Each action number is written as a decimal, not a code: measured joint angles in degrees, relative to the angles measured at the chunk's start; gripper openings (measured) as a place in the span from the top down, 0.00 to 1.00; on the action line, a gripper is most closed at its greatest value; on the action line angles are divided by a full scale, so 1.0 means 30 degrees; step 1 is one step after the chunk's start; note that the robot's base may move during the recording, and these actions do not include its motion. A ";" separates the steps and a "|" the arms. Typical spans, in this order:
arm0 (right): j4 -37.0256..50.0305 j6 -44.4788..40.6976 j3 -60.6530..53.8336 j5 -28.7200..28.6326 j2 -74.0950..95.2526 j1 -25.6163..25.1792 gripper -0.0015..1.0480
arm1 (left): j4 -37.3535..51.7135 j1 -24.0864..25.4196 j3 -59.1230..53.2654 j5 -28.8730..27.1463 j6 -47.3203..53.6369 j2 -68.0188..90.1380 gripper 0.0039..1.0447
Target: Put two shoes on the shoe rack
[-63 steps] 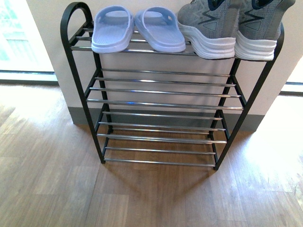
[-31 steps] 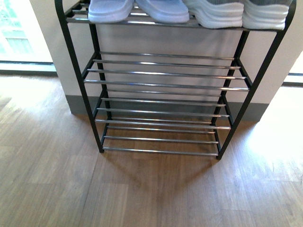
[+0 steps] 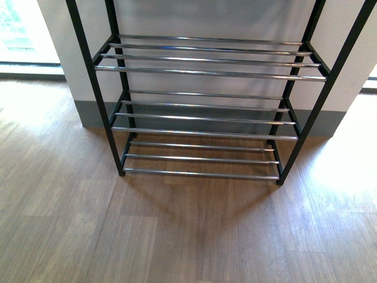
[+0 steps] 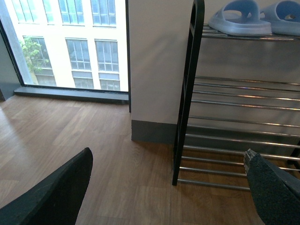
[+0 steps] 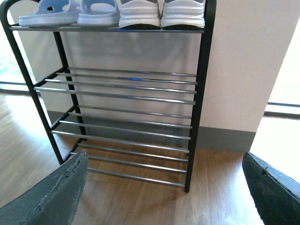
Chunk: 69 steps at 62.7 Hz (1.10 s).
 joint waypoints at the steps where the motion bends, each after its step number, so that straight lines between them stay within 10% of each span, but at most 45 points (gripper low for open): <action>1: 0.0000 0.0000 0.0000 0.0000 -0.0007 0.0000 0.09 | 0.0000 0.0000 0.0000 0.0000 0.0000 0.0000 0.09; 69: 0.0000 0.0000 0.0000 0.0000 0.0000 0.0000 0.09 | 0.0000 0.0000 0.0000 0.0000 0.0000 0.0000 0.09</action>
